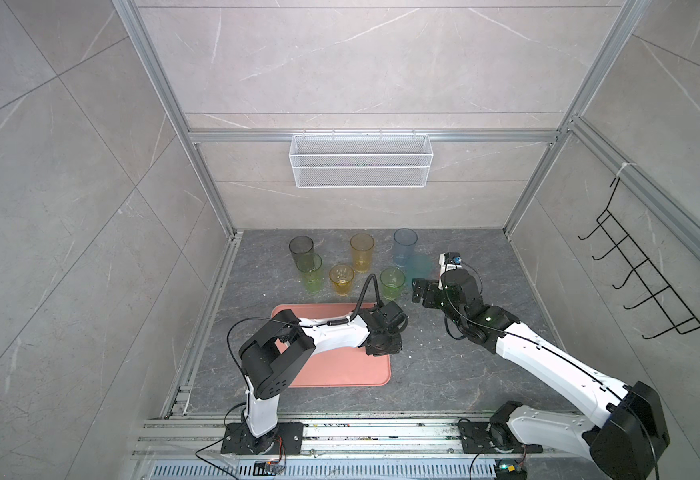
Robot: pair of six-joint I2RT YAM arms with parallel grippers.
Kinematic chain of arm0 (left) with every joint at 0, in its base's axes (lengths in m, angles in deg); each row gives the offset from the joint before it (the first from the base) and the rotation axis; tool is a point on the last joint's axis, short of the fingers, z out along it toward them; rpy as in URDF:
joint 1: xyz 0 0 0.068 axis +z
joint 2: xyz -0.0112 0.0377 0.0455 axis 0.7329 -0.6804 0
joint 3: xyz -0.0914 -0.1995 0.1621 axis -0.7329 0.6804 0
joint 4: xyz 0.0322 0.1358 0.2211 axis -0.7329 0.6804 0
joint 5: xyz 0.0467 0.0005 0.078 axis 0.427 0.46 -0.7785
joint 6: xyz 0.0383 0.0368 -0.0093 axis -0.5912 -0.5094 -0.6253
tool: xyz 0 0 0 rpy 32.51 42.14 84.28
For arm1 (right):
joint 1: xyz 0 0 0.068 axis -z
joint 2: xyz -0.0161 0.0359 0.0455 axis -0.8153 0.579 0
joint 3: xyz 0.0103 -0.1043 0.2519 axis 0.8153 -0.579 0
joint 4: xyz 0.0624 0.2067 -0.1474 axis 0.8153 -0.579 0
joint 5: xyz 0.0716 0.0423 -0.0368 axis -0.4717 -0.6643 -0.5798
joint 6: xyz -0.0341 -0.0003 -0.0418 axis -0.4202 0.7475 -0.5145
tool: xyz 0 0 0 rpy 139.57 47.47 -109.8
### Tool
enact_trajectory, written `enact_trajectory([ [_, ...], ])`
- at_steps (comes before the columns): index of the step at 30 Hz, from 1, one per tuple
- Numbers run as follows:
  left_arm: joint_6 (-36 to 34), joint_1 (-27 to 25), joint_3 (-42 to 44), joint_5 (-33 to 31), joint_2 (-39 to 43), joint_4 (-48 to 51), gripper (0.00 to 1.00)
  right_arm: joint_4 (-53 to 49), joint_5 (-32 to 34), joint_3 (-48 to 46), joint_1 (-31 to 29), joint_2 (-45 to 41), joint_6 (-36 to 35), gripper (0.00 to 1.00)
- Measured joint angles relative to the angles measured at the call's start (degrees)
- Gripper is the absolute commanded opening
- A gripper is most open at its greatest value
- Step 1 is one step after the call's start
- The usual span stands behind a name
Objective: Place the glasses into the tray
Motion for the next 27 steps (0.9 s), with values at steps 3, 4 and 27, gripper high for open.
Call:
enact_trajectory([
  [3,-0.83,0.5,2.25,-0.96,2.69,0.59,0.39,-4.66,-1.99,1.9,0.0,-0.42,0.28,1.0],
  [4,-1.25,0.85,3.34,-1.18,4.22,0.94,0.39,-6.38,-2.75,2.34,0.0,-0.76,0.44,0.99],
  [27,-12.07,25.68,19.82,-11.78,41.42,15.28,0.43,-14.91,-16.39,3.98,-9.7,15.52,8.22,0.7],
])
